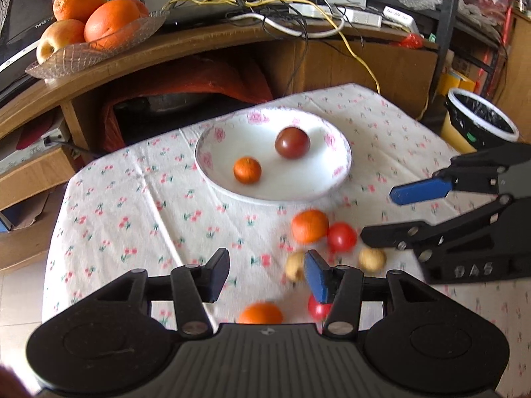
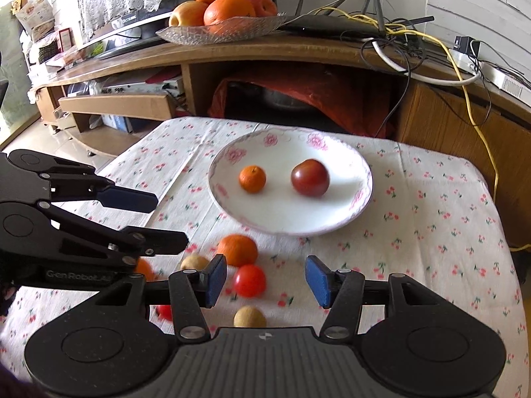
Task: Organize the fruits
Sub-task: 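Move both open tools back toward the remaining fruit on the table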
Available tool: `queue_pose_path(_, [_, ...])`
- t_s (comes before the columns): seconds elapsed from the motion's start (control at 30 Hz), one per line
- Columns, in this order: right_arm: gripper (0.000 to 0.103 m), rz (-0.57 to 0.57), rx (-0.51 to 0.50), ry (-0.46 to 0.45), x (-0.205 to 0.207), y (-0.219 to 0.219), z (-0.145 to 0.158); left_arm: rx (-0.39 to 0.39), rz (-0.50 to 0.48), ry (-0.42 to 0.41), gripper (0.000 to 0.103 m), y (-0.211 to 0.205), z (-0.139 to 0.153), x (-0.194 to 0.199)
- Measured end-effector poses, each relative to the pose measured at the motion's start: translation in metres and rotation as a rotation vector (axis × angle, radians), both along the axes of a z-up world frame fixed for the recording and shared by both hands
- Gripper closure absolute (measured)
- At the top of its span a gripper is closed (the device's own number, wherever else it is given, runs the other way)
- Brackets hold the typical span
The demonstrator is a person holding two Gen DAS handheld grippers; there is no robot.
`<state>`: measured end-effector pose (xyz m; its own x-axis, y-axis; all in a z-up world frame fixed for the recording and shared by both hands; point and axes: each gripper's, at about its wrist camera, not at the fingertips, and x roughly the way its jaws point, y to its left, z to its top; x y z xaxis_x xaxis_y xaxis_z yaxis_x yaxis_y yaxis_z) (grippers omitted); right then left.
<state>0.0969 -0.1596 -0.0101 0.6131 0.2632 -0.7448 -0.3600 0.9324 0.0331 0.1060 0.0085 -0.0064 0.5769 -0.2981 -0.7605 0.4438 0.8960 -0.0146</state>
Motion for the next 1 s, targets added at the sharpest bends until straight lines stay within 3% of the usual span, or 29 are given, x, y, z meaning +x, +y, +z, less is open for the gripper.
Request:
queue_pose_path(0.4, [0.053, 0.021, -0.029, 0.059, -0.020, -0.002, -0.015, 0.076, -0.066, 0.045, 0.046, 0.002, -0.022, -0.014])
queue_pose_path(0.83, [0.053, 0.037, -0.004, 0.097, -0.012, -0.008, -0.029, 0.066, -0.087, 0.099, 0.045, 0.019, -0.033, -0.004])
queue_pose_path(1.0, [0.055, 0.062, -0.010, 0.112, -0.009, -0.004, -0.036, 0.078, -0.117, 0.073, 0.045, 0.012, -0.034, -0.007])
